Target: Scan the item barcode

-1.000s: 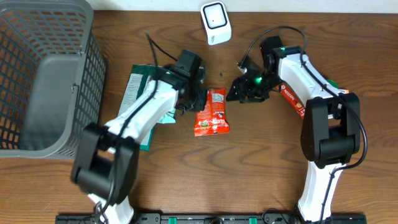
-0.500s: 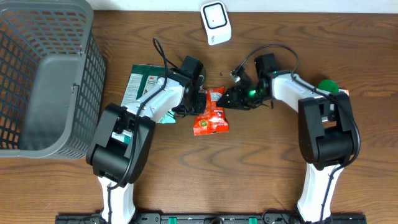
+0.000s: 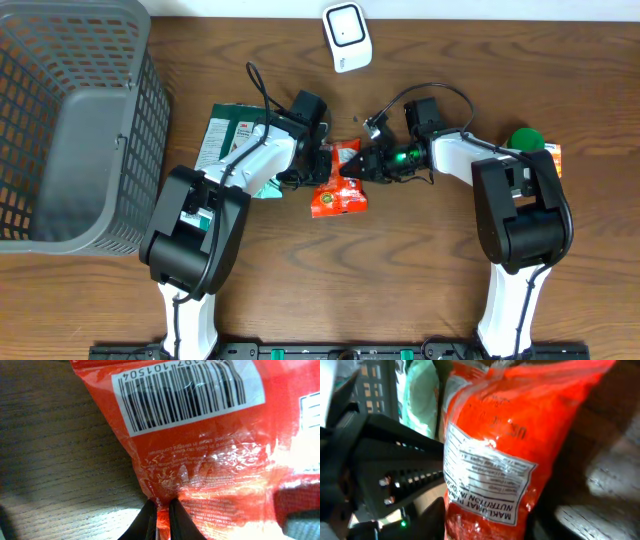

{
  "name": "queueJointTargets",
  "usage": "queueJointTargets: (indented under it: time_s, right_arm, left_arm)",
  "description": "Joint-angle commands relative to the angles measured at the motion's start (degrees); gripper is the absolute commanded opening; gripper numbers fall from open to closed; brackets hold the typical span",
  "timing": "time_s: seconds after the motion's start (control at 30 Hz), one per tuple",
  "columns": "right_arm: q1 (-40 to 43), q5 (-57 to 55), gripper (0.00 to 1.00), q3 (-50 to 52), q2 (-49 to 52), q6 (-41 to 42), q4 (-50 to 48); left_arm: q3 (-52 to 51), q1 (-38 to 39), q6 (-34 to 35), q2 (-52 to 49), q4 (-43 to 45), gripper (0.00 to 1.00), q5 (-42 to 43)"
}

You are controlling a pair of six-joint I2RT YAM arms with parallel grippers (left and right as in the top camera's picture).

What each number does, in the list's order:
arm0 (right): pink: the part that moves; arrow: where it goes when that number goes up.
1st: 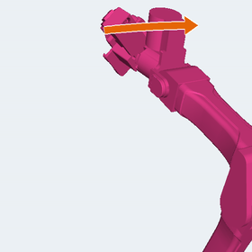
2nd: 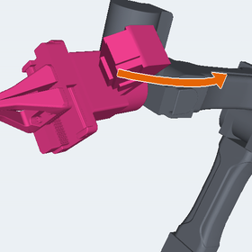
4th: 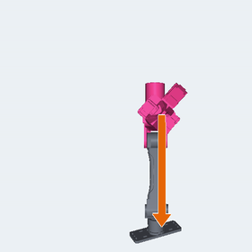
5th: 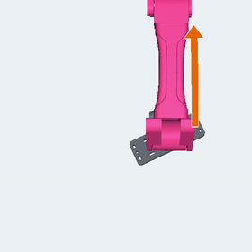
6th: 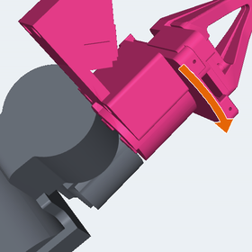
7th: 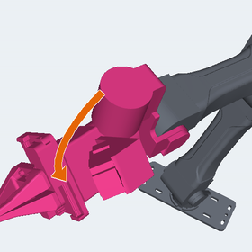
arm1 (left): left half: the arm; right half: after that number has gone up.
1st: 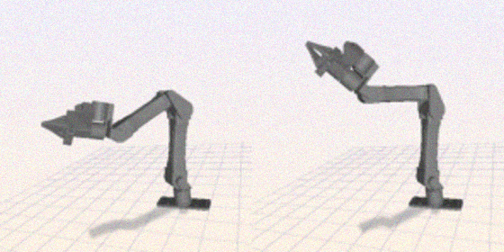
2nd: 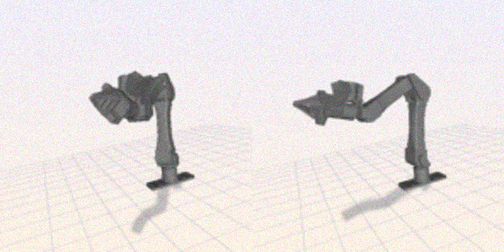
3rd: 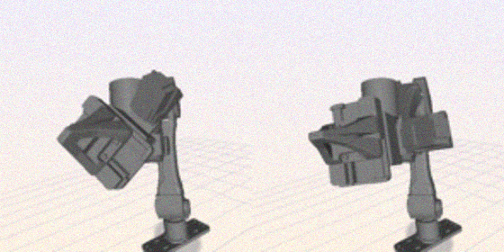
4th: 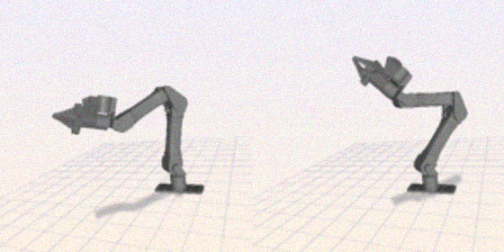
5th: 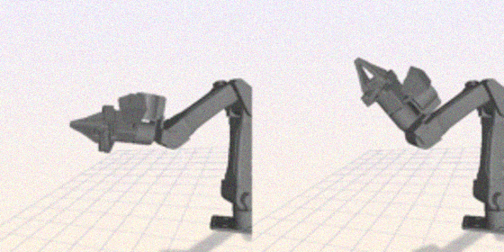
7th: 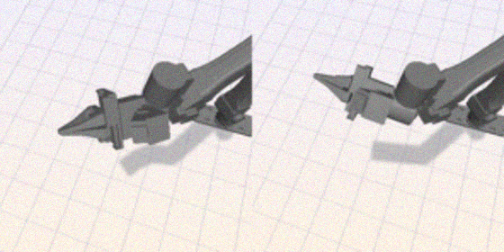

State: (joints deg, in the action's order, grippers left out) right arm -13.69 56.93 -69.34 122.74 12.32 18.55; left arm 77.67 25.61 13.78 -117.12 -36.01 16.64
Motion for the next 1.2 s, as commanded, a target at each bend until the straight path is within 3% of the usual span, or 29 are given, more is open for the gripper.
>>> queueJointTargets:
  time_s: [0.0,0.07,0.23,0.37,0.6,0.87,0.97,1.17]
  right_arm:
    - [-0.61,0.28,0.24,0.72,0.55,0.24,-0.17]
    - [-0.59,-0.07,0.22,0.72,0.52,0.22,-0.17]
    - [-0.59,-0.07,0.24,0.72,0.48,-2.43,-0.85]
    - [-0.37,-0.07,0.09,0.57,0.22,-2.54,-2.49]
    - [0.94,-4.28,0.01,-0.09,-6.54,-3.80,-1.53]
    - [0.90,-24.48,0.01,-3.48,-24.28,-8.61,9.44]
    - [0.90,-31.89,0.01,-10.45,-27.78,-8.59,17.84]
    - [-0.09,-43.45,0.01,-38.69,-24.65,-13.20,41.83]
  left_arm:
    - [-0.72,0.07,0.46,-0.61,-0.92,0.11,-0.83]
    - [-0.35,-0.07,0.24,1.55,-1.03,0.12,-0.85]
    - [0.57,-1.36,0.26,10.34,-1.07,0.42,-0.87]
    - [0.63,-3.76,0.31,19.19,-1.18,0.54,-0.85]
    - [0.63,-9.86,0.28,35.39,-2.56,0.61,-0.87]
    - [0.83,-18.43,0.31,47.41,-4.74,0.62,-0.87]
    - [1.90,-21.22,0.33,48.43,-6.29,0.62,-0.90]
    - [4.66,-24.76,1.07,46.23,-9.84,0.66,-3.10]
